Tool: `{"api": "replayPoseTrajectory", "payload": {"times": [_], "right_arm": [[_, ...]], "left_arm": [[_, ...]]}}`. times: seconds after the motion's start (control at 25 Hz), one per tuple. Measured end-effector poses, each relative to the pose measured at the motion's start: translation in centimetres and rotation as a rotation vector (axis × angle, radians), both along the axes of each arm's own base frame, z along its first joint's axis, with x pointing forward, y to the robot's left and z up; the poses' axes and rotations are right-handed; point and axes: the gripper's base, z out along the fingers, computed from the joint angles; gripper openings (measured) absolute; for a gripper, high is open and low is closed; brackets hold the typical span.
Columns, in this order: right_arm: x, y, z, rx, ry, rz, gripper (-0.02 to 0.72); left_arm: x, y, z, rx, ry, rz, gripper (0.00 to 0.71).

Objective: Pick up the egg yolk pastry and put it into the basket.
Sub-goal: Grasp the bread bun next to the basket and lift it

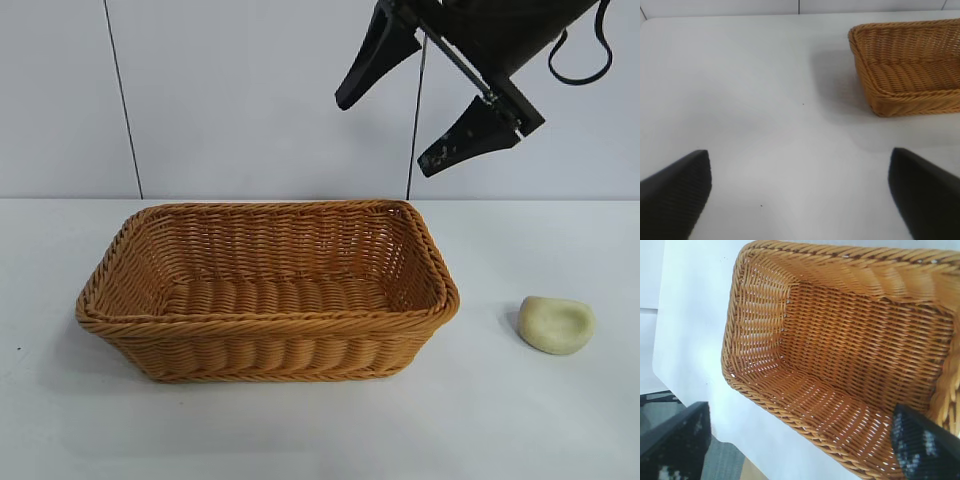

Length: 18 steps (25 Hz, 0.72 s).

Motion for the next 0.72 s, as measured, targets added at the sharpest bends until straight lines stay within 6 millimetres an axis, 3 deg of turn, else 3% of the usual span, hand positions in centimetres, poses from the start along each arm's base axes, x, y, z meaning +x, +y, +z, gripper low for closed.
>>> {"api": "replayPoseTrajectory", "payload": {"times": [0.16,0.44,0.72], "right_arm": [[0.1,-2.3,-0.2,-0.236,0.012,-0.049,0.696],[0.8,-6.3,-0.7,-0.269,0.04,-0.16,0.696],[1.8,-6.5,-4.0,-0.253,0.133,-0.167,0.696]], "left_arm": [[0.0,0.0,0.0,-0.001,0.0,-0.001,0.692],[0.0,0.0,0.0,-0.001,0.0,-0.001,0.692],[0.0,0.0,0.0,-0.002,0.0,-0.001,0.692]]}}
